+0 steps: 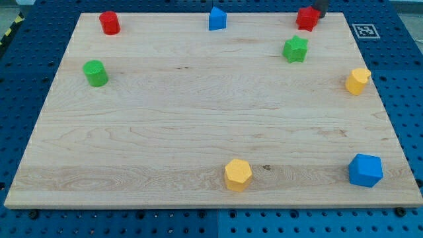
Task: Push the red star slightly to the left
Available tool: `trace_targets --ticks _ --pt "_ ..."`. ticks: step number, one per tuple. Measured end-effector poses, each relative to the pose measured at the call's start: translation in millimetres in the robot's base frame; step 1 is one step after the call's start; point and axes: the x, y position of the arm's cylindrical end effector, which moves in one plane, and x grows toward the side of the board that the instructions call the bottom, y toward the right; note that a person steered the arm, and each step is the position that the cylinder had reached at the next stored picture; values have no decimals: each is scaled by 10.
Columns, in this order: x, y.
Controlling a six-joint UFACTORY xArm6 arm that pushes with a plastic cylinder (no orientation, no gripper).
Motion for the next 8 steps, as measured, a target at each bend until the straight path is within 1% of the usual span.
trace_targets --ticks 2,3,5,7,8 --pt "0 33" --pt "11 -48" --pt "166 -136" --pt "180 -327" --pt "286 -9"
